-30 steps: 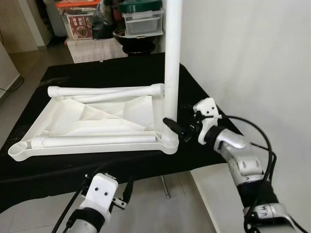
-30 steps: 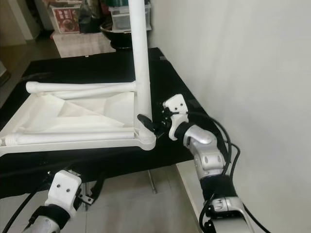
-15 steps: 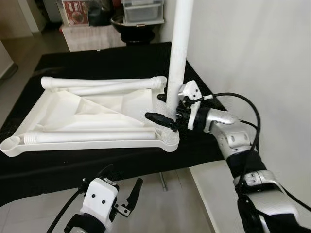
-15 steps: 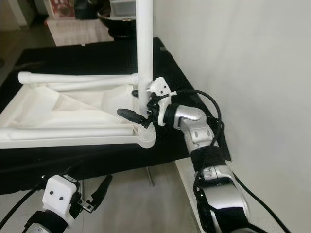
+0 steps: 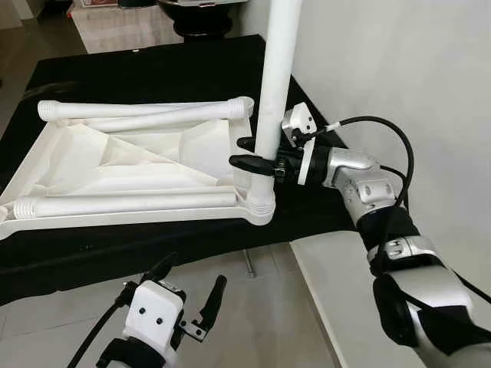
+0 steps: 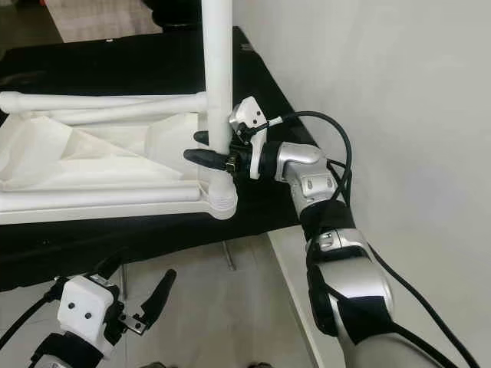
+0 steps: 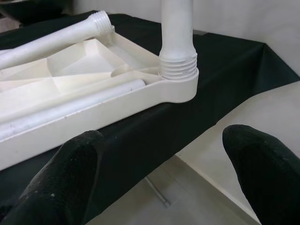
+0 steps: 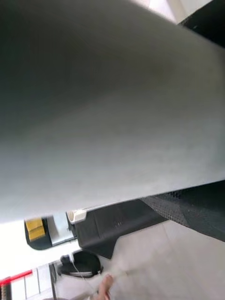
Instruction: Building children table
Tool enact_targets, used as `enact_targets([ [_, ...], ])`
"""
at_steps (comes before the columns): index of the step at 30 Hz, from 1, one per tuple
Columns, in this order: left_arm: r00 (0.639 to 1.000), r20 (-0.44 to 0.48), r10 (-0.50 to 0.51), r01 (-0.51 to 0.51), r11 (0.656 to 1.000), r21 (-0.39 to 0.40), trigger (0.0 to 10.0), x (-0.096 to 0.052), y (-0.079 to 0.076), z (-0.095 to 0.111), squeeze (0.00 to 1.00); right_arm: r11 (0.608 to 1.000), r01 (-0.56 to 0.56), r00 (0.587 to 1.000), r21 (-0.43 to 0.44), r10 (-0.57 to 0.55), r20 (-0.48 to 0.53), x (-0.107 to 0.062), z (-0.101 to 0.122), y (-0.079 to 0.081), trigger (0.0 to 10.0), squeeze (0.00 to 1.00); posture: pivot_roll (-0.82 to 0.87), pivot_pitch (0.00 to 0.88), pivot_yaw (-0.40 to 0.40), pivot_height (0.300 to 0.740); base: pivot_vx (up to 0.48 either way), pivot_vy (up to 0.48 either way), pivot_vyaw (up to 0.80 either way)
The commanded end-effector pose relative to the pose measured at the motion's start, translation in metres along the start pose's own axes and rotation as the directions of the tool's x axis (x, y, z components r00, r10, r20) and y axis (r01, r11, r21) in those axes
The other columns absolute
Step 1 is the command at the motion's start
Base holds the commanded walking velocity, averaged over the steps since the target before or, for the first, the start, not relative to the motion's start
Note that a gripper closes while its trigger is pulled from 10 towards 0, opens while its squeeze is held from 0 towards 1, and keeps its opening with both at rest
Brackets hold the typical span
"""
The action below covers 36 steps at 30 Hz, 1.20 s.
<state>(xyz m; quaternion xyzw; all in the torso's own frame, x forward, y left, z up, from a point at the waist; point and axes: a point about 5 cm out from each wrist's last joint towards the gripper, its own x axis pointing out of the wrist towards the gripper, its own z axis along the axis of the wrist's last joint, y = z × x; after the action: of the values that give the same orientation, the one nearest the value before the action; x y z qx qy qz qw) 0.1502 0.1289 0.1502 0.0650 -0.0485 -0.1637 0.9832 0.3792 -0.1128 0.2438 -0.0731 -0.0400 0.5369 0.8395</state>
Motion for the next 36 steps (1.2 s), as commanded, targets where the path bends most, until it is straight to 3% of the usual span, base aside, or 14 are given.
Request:
enact_targets([
  [1,1.000,-0.011,0.006,-0.006,1.000,0.003,10.0,-0.003,-0.001,0.001,0.00,0.962,0.273,0.950,0.009,-0.268,-0.159,-0.009,-0.031,-0.006,0.0,0.00,0.12,0.243,-0.061,0.740,0.000,0.000,0.00],
  [2,1.000,-0.011,0.011,-0.011,1.000,0.004,10.0,-0.004,0.000,0.002,0.00,0.790,0.613,0.774,0.006,-0.598,-0.206,-0.019,-0.043,-0.006,0.0,0.00,0.10,0.246,-0.065,0.740,0.000,0.000,0.00],
  [3,1.000,-0.011,0.011,-0.011,1.000,0.004,10.0,-0.004,0.000,0.002,0.00,0.790,0.613,0.774,0.006,-0.598,-0.206,-0.019,-0.043,-0.006,0.0,0.00,0.10,0.246,-0.065,0.740,0.000,0.000,0.00],
  [5,0.999,-0.006,0.035,-0.035,0.999,0.005,10.0,-0.004,0.004,0.003,0.00,0.702,0.712,0.682,0.012,-0.689,-0.246,-0.022,-0.058,0.043,0.0,0.00,0.09,0.250,-0.041,0.740,0.000,0.000,0.00],
  [10,0.999,-0.006,0.043,-0.043,0.999,0.006,10.0,-0.003,0.006,0.003,0.00,0.693,0.719,0.682,0.049,-0.690,-0.245,-0.016,-0.060,0.059,0.0,0.00,0.08,0.246,-0.027,0.740,0.000,0.000,0.00],
  [15,0.999,-0.010,0.046,-0.046,0.999,0.022,10.0,0.001,0.007,0.000,0.00,0.742,0.659,0.750,0.120,-0.637,-0.180,0.022,-0.051,0.058,0.0,0.00,0.10,0.213,-0.024,0.740,0.000,0.000,0.00],
  [16,0.999,-0.011,0.046,-0.046,0.999,0.025,10.0,0.001,0.008,0.000,0.00,0.768,0.628,0.777,0.129,-0.606,-0.171,0.029,-0.047,0.057,8.3,0.00,0.10,0.212,-0.029,0.740,0.000,0.000,0.00],
  [18,0.999,-0.012,0.047,-0.047,0.999,0.026,10.0,0.001,0.008,-0.001,0.00,0.806,0.573,0.819,0.147,-0.554,-0.152,0.035,-0.043,0.058,10.0,0.00,0.10,0.210,-0.031,0.740,0.000,0.000,0.00],
  [19,0.999,-0.012,0.049,-0.049,0.998,0.027,10.0,0.002,0.009,-0.001,0.00,0.854,0.486,0.874,0.186,-0.476,-0.099,0.039,-0.035,0.059,10.0,1.00,0.10,0.210,-0.034,0.740,0.000,0.000,0.00],
  [25,0.999,-0.009,0.052,-0.051,0.998,0.028,10.0,0.002,0.008,0.001,0.00,0.952,0.212,0.966,0.220,-0.238,0.100,0.033,0.004,0.063,10.0,1.00,0.10,0.217,-0.034,0.740,0.000,0.000,0.00],
  [26,0.999,-0.008,0.050,-0.050,0.998,0.027,10.0,0.002,0.007,0.002,0.00,0.971,0.133,0.980,0.197,-0.159,0.121,0.029,0.010,0.061,10.0,0.75,0.11,0.229,-0.040,0.740,0.000,0.000,0.00],
  [27,0.999,-0.008,0.050,-0.050,0.998,0.027,10.0,0.002,0.007,0.002,0.00,0.971,0.133,0.980,0.197,-0.159,0.121,0.029,0.010,0.061,10.0,0.75,0.11,0.229,-0.040,0.740,0.000,0.000,0.00],
  [28,0.999,-0.007,0.049,-0.049,0.998,0.026,10.0,0.001,0.006,0.003,0.00,0.987,0.075,0.990,0.141,-0.091,0.110,0.026,0.013,0.055,10.0,0.00,0.11,0.236,-0.042,0.740,0.000,0.000,0.00],
  [36,0.999,-0.007,0.051,-0.051,0.999,0.017,10.0,-0.005,0.002,0.009,0.00,0.975,-0.220,0.975,0.033,0.220,0.011,0.018,0.009,0.033,10.0,0.00,0.13,0.278,-0.046,0.740,0.000,0.000,0.00],
])
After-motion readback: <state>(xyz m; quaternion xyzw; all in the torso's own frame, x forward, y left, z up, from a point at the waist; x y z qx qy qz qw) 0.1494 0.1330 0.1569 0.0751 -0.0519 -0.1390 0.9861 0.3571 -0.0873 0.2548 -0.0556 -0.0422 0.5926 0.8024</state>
